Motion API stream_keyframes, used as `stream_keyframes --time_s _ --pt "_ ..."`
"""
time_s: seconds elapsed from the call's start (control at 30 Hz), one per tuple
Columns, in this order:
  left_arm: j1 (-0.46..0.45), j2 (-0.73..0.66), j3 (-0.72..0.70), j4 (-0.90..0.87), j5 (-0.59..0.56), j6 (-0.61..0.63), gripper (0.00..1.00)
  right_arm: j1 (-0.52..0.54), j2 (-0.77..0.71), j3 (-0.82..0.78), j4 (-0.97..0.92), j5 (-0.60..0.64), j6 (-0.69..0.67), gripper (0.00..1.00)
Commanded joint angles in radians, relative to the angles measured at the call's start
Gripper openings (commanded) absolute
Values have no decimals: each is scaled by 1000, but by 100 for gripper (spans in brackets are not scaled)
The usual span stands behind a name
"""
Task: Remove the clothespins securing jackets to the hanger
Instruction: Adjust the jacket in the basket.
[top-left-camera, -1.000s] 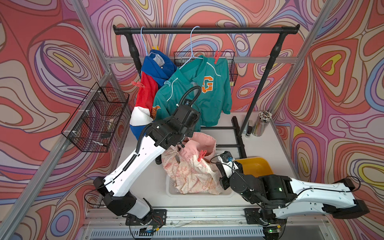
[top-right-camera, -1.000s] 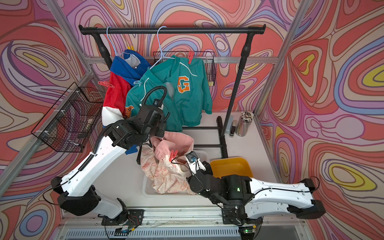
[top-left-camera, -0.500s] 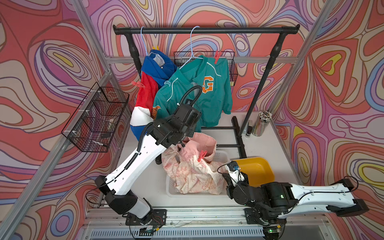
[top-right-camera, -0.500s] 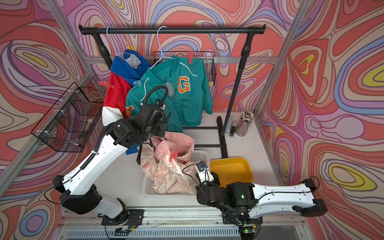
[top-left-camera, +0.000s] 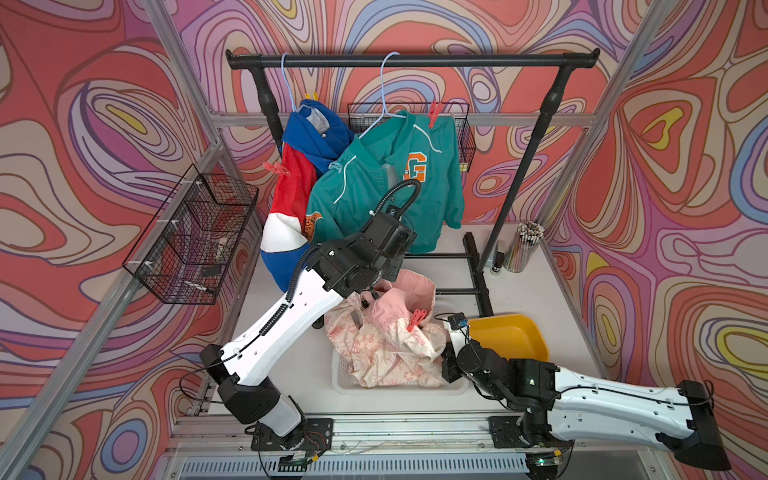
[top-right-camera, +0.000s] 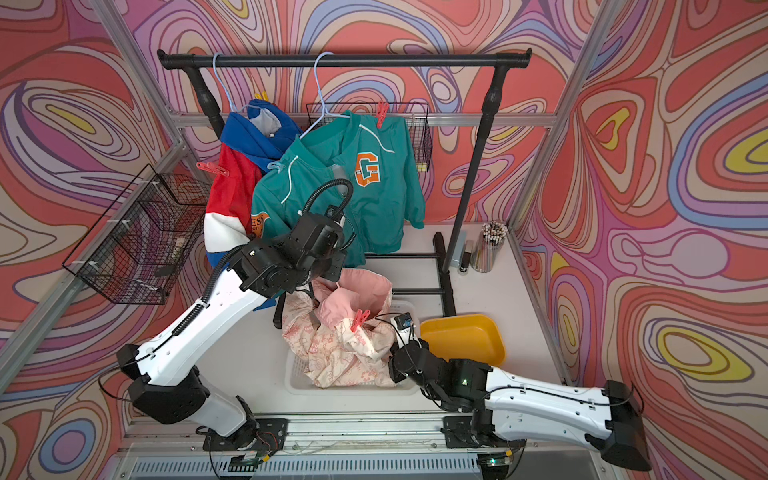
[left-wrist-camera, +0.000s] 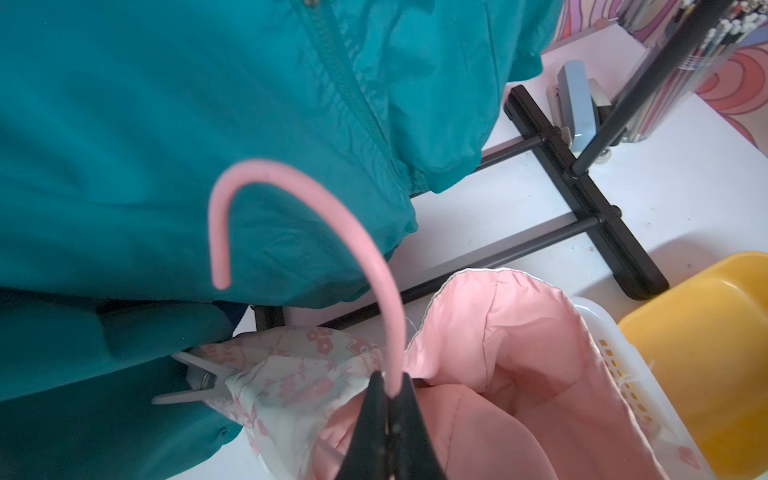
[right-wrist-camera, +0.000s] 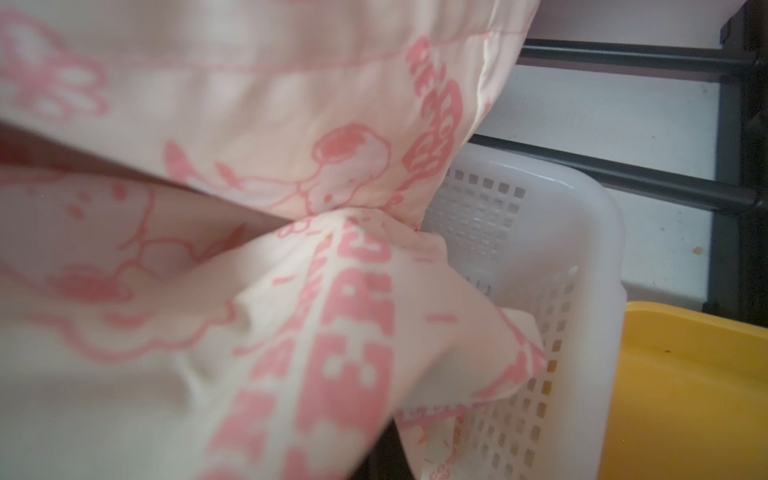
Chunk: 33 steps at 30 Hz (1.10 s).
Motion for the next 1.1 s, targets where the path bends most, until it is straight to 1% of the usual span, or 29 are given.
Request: stream_keyframes --time_s 0.0,0.13,0.27,0.33,0.4,0.5,0.57,0.67,0.77,0.83,0.9,0.93,0.97,1.0,1.07 --pt "-36 10 -4 -16 14 -39 0 -53 49 -35 156 -143 -34 0" --pt "-52 13 -55 4 28 -101 0 -144 104 -117 275 -234 -6 0" --pt "-55 9 -147 46 38 -160 0 -255 119 -190 341 -292 24 0" --pt "-56 4 -194 79 36 -179 0 -291 136 -196 350 -307 23 0" --pt "-56 7 -226 104 28 -186 0 -306 167 -187 352 -311 14 0" --pt "-51 28 -248 123 13 -195 0 -329 208 -174 370 -349 11 0" --pt "-37 39 -262 133 22 -200 0 -329 183 -161 343 -349 18 0" --pt "5 39 -288 155 44 -203 0 -330 82 -142 248 -316 29 0" --pt "39 46 -300 181 54 -194 0 -331 -37 -94 84 -271 40 11" --pt "56 56 -302 189 70 -188 0 -332 -92 -35 -44 -234 47 24" --pt "58 58 -308 202 73 -183 0 -332 -126 25 -150 -207 51 35" --pt "59 58 -311 208 75 -183 0 -333 -138 60 -203 -184 55 43" --pt "60 58 -315 213 78 -183 0 -334 -146 87 -248 -165 60 48" --pt "60 58 -319 219 81 -184 0 -334 -157 123 -279 -156 60 54" --pt "61 55 -329 227 90 -190 0 -335 -169 176 -306 -166 59 64"
